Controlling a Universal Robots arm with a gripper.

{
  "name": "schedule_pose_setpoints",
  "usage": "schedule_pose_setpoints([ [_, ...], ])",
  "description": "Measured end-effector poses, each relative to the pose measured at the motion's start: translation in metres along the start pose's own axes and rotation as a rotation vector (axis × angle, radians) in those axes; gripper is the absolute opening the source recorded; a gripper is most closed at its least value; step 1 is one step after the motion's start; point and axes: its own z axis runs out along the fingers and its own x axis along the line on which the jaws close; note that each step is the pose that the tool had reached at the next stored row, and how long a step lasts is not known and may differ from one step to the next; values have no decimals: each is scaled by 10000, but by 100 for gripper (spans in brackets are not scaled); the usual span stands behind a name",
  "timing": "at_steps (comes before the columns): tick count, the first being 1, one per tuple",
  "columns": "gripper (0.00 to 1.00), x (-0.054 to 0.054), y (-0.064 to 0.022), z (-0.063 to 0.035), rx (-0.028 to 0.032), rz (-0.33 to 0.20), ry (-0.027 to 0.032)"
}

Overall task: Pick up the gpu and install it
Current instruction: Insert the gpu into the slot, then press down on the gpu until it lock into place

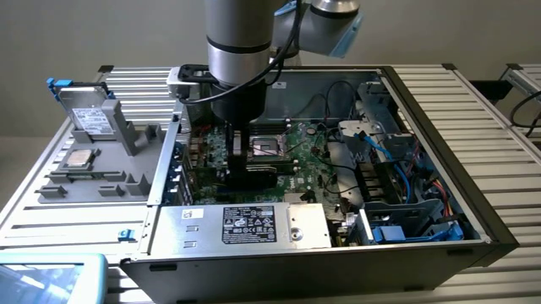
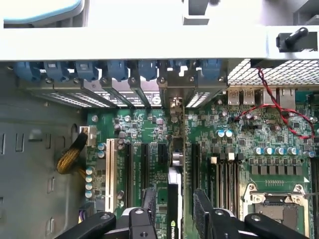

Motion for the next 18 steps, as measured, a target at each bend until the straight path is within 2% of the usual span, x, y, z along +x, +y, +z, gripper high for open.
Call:
schedule_pose_setpoints([
  [15,45,0,2,0,12,0,0],
  [17,43,0,2,0,12,0,0],
  [18,36,0,2,0,12,0,0],
])
